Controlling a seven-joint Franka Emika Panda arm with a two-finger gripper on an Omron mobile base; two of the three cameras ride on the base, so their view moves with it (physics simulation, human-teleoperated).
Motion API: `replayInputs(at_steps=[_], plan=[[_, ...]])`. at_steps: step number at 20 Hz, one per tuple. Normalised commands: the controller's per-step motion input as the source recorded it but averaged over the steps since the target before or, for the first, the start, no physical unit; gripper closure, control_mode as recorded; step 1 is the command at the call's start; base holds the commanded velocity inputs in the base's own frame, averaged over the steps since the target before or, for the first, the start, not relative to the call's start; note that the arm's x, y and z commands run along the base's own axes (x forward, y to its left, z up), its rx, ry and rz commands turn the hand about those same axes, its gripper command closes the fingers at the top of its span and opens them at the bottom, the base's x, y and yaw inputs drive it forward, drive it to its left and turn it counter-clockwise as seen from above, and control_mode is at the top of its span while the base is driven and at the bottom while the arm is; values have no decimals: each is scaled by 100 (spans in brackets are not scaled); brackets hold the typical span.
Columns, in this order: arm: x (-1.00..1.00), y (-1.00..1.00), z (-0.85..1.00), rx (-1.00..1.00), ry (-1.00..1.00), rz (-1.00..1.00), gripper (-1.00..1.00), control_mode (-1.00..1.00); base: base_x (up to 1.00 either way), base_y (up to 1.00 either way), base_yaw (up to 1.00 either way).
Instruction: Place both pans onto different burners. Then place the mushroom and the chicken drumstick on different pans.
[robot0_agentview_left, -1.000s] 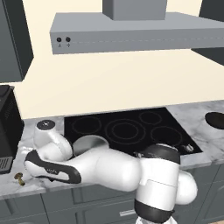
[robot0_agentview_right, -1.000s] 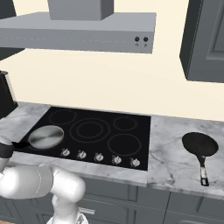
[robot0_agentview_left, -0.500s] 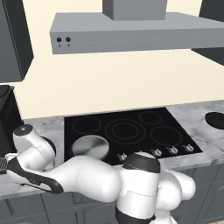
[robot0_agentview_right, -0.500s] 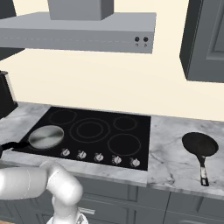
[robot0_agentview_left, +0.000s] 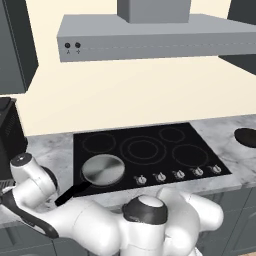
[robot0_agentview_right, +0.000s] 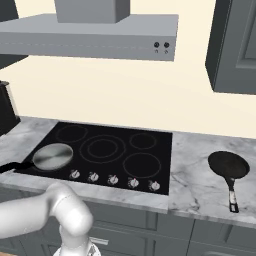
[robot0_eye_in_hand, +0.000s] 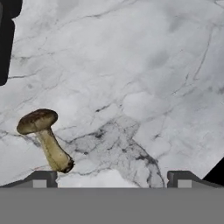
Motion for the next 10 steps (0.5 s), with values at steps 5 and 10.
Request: replayInputs(at_steps=[5, 10], plan=[[0, 22, -7, 0, -13, 6, -100, -100, 0, 0, 0], [16, 18, -15, 1, -7, 2, -100, -100, 0, 0, 0]])
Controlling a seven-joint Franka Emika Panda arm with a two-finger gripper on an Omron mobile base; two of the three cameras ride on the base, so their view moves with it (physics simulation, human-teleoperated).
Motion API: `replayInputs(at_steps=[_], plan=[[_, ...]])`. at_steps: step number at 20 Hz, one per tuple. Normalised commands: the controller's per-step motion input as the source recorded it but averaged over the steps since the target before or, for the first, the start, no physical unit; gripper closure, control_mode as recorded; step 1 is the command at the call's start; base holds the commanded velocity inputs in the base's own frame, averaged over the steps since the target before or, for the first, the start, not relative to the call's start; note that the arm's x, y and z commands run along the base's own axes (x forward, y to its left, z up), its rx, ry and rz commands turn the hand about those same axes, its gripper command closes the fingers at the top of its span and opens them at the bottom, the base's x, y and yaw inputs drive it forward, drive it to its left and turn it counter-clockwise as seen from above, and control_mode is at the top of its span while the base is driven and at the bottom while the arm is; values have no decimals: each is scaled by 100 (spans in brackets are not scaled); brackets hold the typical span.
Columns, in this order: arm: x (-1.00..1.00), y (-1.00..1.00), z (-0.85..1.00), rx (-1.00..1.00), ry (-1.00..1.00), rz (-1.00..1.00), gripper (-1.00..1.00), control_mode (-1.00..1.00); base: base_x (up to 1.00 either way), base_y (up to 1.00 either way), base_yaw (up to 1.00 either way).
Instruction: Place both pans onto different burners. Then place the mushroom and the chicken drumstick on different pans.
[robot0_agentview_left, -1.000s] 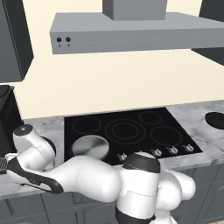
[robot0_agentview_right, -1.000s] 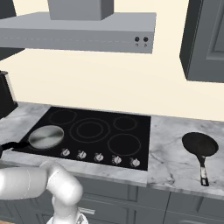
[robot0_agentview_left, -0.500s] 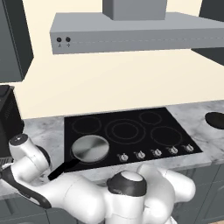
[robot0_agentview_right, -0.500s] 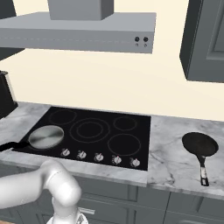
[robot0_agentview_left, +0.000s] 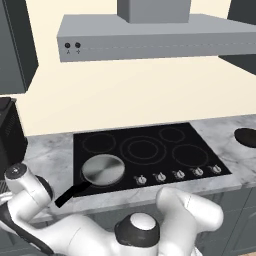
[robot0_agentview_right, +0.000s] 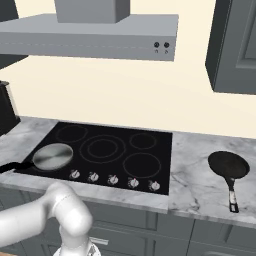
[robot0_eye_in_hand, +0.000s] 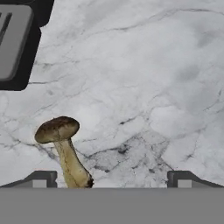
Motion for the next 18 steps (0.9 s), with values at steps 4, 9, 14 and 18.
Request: replayInputs(at_steps=[4, 9, 14, 18], plan=[[32, 17, -43, 0, 0, 0, -100, -100, 0, 0, 0], [27, 38, -5, 0, -3, 0, -100, -100, 0, 0, 0], [35, 49, -30, 0, 0, 0, 100, -100, 0, 0, 0], [21, 22, -58, 0, 0, 0, 100, -100, 0, 0, 0]])
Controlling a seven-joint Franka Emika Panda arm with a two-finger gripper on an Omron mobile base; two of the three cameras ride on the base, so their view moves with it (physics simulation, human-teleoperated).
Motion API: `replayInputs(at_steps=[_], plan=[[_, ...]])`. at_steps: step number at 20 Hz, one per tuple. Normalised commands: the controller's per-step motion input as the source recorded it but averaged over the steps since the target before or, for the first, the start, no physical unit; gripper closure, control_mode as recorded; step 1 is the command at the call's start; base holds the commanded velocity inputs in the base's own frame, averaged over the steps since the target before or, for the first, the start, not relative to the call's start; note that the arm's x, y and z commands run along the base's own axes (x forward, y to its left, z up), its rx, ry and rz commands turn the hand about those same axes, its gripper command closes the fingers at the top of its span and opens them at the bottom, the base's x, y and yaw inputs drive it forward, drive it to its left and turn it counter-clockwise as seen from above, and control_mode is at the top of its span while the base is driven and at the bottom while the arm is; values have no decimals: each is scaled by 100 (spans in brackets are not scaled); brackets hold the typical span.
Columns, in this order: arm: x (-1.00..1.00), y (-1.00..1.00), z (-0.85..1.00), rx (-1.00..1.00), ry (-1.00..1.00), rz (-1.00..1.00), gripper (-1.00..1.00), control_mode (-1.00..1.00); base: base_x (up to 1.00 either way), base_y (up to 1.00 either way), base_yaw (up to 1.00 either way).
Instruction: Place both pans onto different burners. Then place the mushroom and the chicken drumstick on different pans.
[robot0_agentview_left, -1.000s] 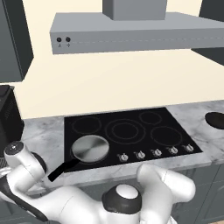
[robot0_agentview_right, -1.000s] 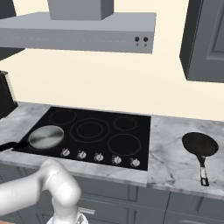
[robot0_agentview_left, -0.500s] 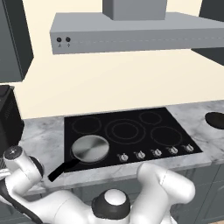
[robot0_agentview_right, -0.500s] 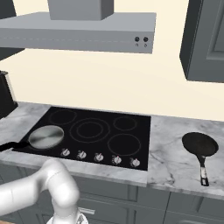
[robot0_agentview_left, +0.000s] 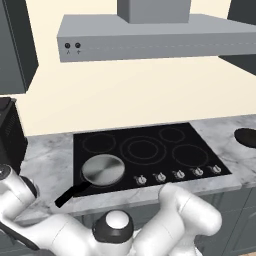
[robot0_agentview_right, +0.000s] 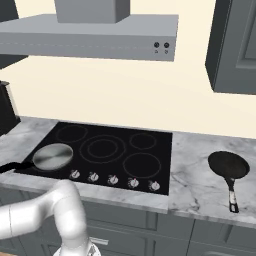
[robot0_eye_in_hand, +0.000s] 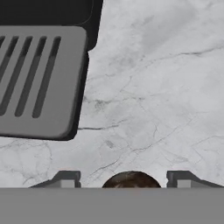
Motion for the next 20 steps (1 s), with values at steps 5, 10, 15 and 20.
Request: replayInputs(at_steps=[5, 10, 15, 20], plan=[[0, 0, -65, 0, 0, 0, 100, -100, 0, 0, 0], [-28, -33, -9, 0, -9, 0, 100, -100, 0, 0, 0], [-28, -76, 9, 9, -13, -2, 100, -100, 0, 0, 0], [-1, -98, 12, 15, -8, -9, 100, -100, 0, 0, 0]])
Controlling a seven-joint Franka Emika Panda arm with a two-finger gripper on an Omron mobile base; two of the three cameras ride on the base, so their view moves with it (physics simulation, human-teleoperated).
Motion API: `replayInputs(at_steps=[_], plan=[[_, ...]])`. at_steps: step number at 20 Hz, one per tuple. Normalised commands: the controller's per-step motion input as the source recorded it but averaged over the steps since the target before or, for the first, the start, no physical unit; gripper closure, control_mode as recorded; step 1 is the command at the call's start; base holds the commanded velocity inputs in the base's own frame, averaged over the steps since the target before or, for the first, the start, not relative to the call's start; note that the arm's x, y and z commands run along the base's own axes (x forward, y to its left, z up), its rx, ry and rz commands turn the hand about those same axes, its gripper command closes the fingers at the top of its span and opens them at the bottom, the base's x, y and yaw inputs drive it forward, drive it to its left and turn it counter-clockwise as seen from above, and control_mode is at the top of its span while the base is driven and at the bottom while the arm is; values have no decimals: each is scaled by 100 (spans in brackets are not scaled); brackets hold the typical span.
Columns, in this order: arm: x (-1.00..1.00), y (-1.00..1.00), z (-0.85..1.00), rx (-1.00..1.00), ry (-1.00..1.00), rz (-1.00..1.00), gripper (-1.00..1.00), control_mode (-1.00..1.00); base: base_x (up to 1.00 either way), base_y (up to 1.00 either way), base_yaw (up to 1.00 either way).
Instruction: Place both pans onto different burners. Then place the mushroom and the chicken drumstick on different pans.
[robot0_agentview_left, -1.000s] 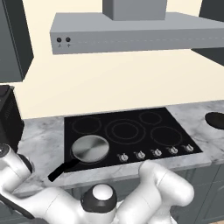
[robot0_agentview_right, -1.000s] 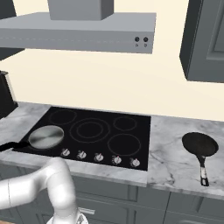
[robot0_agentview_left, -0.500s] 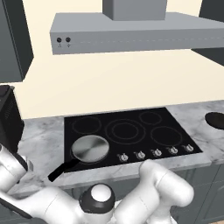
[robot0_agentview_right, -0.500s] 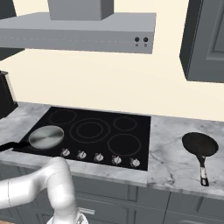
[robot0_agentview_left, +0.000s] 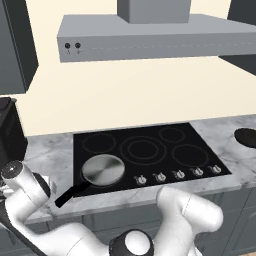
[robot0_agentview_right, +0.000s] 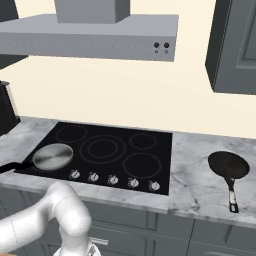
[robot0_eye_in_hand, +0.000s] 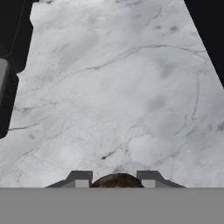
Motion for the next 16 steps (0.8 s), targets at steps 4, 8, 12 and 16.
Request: replayInputs(at_steps=[4, 8, 12, 16], plan=[[0, -76, 50, 23, -8, -12, 100, -100, 0, 0, 0], [0, -58, 65, 24, -6, -11, 100, -100, 0, 0, 0], [18, -42, 73, 18, -1, -8, 100, -100, 0, 0, 0], [26, -22, 43, 3, 0, -6, 100, -100, 0, 0, 0]])
